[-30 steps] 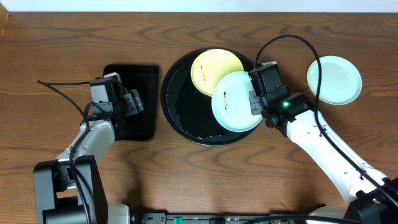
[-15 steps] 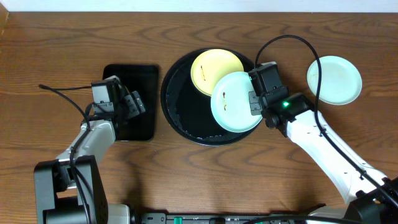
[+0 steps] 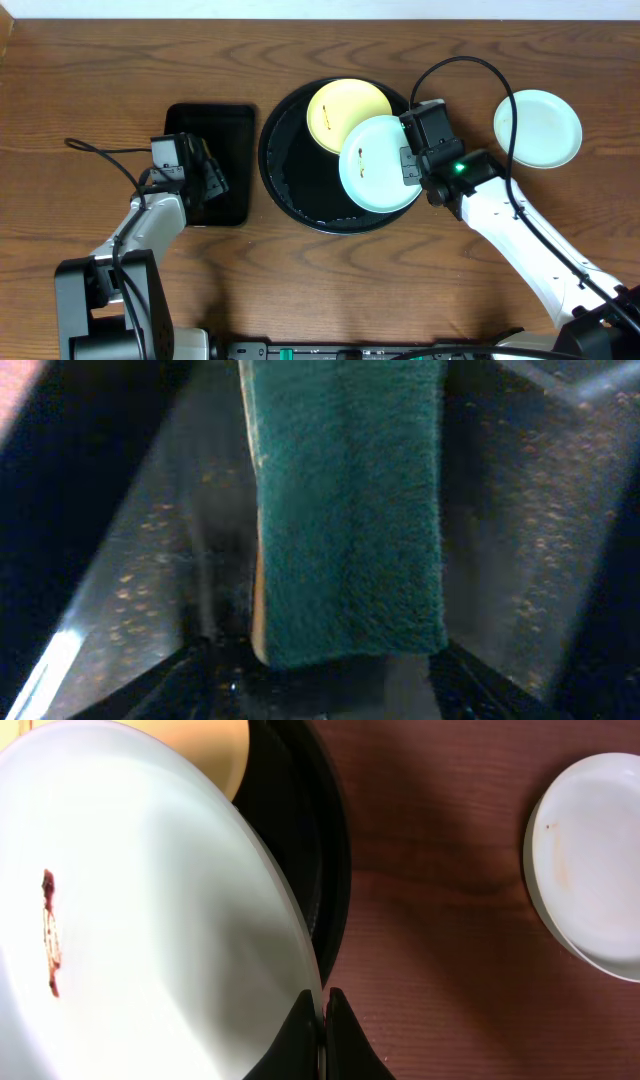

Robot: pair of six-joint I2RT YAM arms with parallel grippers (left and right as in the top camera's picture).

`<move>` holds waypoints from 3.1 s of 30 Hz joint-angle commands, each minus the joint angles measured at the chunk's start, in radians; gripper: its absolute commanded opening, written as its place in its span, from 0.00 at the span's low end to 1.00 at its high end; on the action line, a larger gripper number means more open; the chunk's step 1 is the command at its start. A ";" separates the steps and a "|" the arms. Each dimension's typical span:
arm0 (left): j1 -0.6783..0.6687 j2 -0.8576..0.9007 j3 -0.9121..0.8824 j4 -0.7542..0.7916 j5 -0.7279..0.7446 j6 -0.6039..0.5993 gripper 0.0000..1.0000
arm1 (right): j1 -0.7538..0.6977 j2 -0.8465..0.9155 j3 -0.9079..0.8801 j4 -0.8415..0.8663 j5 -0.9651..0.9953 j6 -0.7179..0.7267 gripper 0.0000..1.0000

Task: Clean dirty plates on tray and stack at the side
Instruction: 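Lower the left gripper onto the sponge in the black tray, then grasp the sponge with the left gripper and lift it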

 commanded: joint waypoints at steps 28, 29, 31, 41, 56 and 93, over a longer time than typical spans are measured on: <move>-0.002 0.060 0.016 0.317 -0.074 0.301 0.72 | 0.001 0.003 0.013 -0.001 0.003 0.019 0.01; -0.002 0.077 0.016 0.322 -0.074 0.301 0.72 | 0.001 0.003 0.013 -0.001 0.003 0.019 0.01; -0.002 0.110 0.016 0.327 -0.074 0.301 0.72 | 0.001 0.003 0.013 -0.001 0.003 0.019 0.01; -0.010 0.082 0.016 0.218 0.026 0.282 0.51 | 0.001 0.003 0.013 -0.004 0.004 0.019 0.01; -0.010 0.060 0.016 0.106 0.065 0.218 0.69 | 0.001 0.003 0.013 -0.005 0.003 0.020 0.01; -0.014 -0.423 0.019 0.180 0.068 0.221 0.07 | -0.018 0.003 0.013 -0.005 0.000 0.065 0.01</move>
